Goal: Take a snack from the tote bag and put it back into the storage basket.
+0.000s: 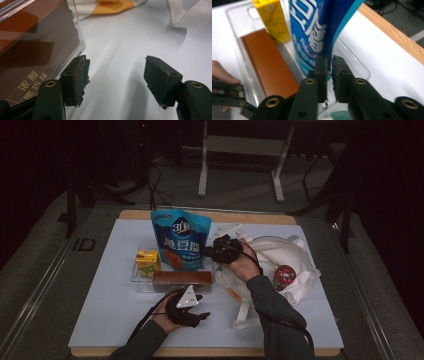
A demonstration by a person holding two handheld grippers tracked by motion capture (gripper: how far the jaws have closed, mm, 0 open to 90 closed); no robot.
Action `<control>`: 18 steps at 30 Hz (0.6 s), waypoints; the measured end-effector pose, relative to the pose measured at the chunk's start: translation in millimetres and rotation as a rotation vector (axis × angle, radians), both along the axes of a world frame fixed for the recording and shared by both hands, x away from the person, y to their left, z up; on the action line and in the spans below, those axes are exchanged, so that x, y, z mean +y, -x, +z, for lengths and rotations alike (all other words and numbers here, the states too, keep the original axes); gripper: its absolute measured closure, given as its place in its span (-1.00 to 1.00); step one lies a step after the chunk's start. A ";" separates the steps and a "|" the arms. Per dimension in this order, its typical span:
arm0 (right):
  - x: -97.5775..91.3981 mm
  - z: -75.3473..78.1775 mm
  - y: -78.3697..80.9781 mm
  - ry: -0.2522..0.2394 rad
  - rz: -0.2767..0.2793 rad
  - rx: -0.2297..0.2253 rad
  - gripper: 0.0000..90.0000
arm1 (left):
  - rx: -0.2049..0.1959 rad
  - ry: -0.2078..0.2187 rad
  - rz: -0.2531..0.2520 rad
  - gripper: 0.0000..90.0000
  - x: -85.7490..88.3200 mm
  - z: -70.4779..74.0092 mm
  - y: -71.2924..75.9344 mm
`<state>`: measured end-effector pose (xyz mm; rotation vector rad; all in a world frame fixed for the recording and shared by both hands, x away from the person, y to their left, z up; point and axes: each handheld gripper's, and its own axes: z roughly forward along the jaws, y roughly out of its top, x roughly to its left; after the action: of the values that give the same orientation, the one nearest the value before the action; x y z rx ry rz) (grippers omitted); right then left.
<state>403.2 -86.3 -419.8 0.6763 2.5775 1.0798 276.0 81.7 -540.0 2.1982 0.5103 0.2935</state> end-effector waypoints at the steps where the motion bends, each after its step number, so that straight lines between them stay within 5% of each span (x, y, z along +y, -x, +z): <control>1: 2.8 -1.5 -0.5 0.024 -0.011 -0.007 0.98 | 0.000 0.000 0.000 -0.21 0.0 0.0 0.0; 10: 20.0 -4.3 -6.6 0.052 -0.073 -0.034 1.00 | 0.000 0.001 0.000 -0.21 -0.1 -0.2 -0.1; 18: 42.4 -8.3 -11.1 0.014 -0.101 -0.019 1.00 | 0.001 0.006 -0.001 -0.21 0.1 -0.2 -0.3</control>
<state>414.3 -43.9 -428.0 0.7797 2.5030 1.0310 276.3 81.9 -540.2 2.1932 0.5101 0.2901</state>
